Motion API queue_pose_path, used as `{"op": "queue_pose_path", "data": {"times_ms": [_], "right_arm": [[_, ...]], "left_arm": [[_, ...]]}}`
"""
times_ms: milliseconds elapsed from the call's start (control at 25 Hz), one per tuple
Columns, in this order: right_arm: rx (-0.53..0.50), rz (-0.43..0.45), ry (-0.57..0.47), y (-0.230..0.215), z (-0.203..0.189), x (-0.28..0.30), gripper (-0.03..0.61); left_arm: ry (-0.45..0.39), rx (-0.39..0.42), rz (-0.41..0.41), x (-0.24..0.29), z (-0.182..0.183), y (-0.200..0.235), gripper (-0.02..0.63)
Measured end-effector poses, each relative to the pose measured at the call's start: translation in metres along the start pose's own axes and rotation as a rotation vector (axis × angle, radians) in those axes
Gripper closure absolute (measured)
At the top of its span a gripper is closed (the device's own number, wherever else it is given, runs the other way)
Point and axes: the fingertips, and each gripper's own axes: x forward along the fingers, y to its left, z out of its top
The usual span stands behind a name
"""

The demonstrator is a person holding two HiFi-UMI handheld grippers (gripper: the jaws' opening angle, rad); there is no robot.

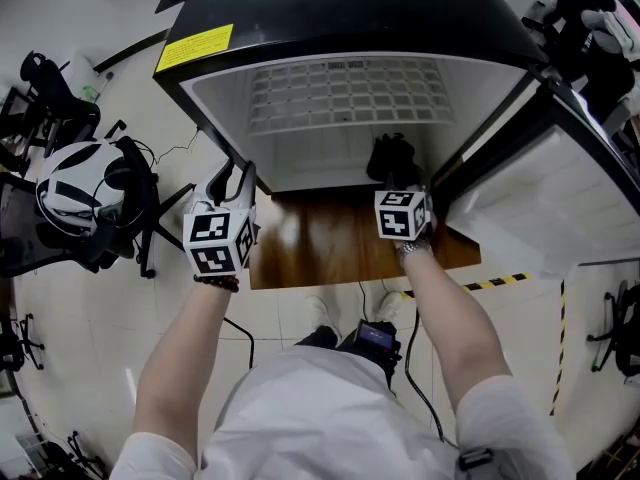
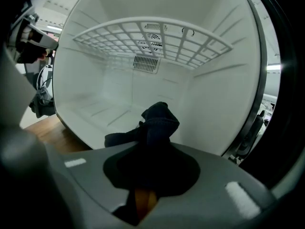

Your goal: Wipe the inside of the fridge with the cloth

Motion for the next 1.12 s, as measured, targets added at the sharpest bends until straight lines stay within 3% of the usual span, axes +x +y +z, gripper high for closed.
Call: {"op": "queue_pose_path", "data": {"times_ms": [320,600,760,920,1120], "right_arm": [[0.018,-0.019,0.049,-0.016,-0.006,0.001,0.511],[0.009,0.042,0.008,-0.013,0.005,-0.011,0.511],[-0.01,0.096,-0.041,-0.011,0.017,-0.028,0.511],[-0.034,0.179,-0.09,-0.003,0.026,-0.053,0.511],[-0.056,0.306,-0.161,0.01,0.044,-0.089,0.511]], "left_arm": [[0.009,-0.013,0.009,0.001,0.0,0.0,0.489],[0.025,-0.06,0.01,-0.005,-0.005,-0.001,0.499],[0.057,-0.099,-0.009,-0.015,-0.029,-0.007,0.499],[0.057,-0.087,-0.076,-0.025,-0.044,-0.033,0.499],[-0.01,-0.07,-0.23,-0.026,-0.03,-0.076,0.481]]}}
